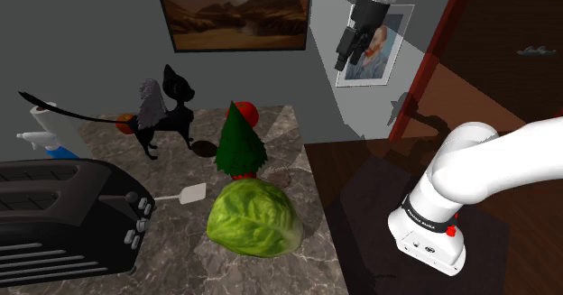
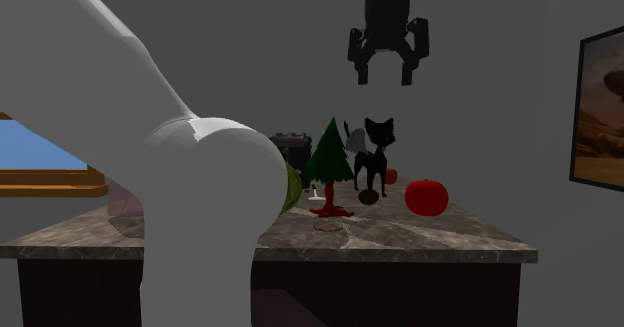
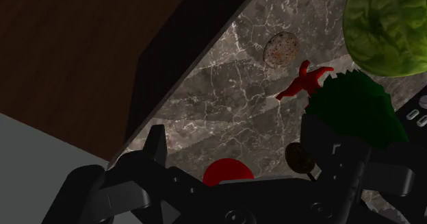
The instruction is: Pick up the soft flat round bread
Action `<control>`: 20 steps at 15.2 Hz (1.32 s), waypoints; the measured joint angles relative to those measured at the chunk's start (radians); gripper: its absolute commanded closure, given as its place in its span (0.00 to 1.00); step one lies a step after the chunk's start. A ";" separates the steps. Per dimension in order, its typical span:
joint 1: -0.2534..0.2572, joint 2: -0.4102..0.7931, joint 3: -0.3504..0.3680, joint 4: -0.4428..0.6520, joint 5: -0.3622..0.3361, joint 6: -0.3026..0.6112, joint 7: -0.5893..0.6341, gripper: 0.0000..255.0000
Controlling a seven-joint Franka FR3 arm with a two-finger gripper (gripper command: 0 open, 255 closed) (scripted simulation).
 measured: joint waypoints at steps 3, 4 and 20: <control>0.006 0.005 0.023 -0.032 0.008 0.034 0.020 0.00; 0.009 0.004 0.038 -0.052 0.013 0.050 0.033 0.00; 0.081 0.244 0.318 -0.285 0.093 0.467 0.273 0.00</control>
